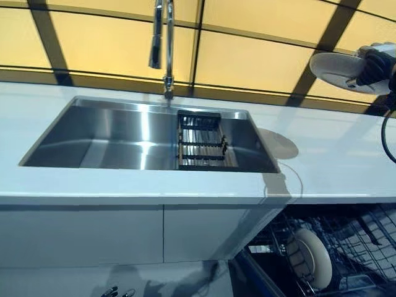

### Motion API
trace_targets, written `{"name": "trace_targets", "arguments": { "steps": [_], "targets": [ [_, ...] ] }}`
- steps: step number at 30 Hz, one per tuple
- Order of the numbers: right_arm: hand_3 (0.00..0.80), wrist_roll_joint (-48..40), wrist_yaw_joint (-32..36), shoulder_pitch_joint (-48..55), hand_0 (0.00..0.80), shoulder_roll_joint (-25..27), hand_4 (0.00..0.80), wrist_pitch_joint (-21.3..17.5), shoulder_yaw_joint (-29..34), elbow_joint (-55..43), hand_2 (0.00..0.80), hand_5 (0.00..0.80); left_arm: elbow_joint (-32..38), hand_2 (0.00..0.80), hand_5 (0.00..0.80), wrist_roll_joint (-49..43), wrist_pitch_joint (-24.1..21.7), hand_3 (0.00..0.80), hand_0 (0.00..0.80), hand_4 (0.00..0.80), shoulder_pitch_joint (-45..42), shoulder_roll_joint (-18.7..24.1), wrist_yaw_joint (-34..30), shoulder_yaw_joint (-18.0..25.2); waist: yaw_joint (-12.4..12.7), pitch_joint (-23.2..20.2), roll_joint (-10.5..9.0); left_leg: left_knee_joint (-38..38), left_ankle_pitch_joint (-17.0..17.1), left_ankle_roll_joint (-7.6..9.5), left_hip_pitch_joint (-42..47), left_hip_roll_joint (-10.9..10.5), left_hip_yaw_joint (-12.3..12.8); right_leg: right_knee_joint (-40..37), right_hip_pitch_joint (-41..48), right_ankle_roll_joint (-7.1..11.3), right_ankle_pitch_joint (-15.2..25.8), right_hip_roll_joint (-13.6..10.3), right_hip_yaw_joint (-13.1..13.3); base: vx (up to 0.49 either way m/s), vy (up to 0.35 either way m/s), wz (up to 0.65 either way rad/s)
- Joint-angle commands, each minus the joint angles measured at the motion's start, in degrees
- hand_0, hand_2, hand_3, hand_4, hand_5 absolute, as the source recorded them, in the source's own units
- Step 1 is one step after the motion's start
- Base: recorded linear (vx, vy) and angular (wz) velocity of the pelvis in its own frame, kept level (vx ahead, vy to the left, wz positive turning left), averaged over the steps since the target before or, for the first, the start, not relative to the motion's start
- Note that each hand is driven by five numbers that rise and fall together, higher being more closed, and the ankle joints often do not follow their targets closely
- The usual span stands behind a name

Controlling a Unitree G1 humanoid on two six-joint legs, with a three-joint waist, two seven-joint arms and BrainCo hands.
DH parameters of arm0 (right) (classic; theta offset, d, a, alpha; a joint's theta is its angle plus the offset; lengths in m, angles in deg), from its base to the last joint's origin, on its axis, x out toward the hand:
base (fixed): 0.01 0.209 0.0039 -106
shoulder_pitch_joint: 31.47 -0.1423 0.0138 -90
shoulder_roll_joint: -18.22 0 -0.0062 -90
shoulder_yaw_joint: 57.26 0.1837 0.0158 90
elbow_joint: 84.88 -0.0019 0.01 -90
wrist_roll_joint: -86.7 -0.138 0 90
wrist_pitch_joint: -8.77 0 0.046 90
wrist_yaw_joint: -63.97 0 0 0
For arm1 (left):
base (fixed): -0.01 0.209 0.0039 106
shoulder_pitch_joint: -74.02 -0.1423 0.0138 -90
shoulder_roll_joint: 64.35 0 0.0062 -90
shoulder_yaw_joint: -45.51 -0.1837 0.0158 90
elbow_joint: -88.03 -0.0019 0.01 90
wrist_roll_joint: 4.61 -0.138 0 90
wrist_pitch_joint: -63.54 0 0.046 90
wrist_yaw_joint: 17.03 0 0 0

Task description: Take plates into dishwasher

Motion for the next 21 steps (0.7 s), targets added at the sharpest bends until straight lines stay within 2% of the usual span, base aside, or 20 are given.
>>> {"name": "trace_targets", "arguments": {
  "steps": [1, 6, 13, 21],
  "targets": [
    [0.8, -4.0, -2.3, -1.5, 0.8, 5.3, 0.8, -0.1, 5.9, 5.2, 0.8, 0.8, -2.2, 0.0, 0.0, -3.6, -1.2, 0.0, 0.0, 0.0, 2.4, 1.1, -1.1, -0.9, 0.2, 0.0, 0.35, -0.1, -8.5, 3.56, 2.9, -0.9, -1.0, 0.2, 5.1, 4.75, -5.8, 0.5, -1.6, 0.007, -0.014, -0.25],
    [0.8, -6.7, -1.5, 4.4, 0.8, 6.9, 0.8, -0.1, 11.4, 6.8, 0.8, 0.8, -2.7, 0.0, 0.0, -4.3, -1.0, 0.0, 0.0, 0.0, 3.0, 1.0, -1.6, -0.9, -1.2, -0.4, 0.82, -0.1, -8.5, 3.47, 3.4, -0.7, -0.3, 0.2, 5.3, 4.57, -5.7, 0.7, -0.9, 0.01, -0.02, -0.14],
    [0.8, -10.5, -0.1, 17.9, 0.8, 8.9, 0.8, -0.2, 23.7, 8.4, 0.8, 0.8, -3.0, 0.0, 0.0, -5.0, -0.7, 0.0, 0.0, 0.0, 3.3, 1.7, -2.3, -0.3, -3.1, -1.0, 1.18, -0.1, -8.5, 3.31, 3.3, -0.3, 1.1, 0.2, 4.6, 4.45, -5.5, 1.3, 0.5, 0.0, -0.028, -0.06],
    [0.8, -18.6, 2.8, 31.8, 0.8, 8.7, 0.8, 4.0, 37.7, 10.4, 0.8, 0.8, -3.1, 0.0, 0.0, -5.4, -0.5, 0.0, 0.0, 0.0, 3.1, 1.9, -2.8, 0.5, -4.9, -1.0, 1.5, -0.1, -8.7, 3.29, 3.7, 0.1, 3.0, 0.2, 4.3, 4.41, -5.2, 1.6, 1.6, 0.002, -0.014, -0.09]
  ]
}}
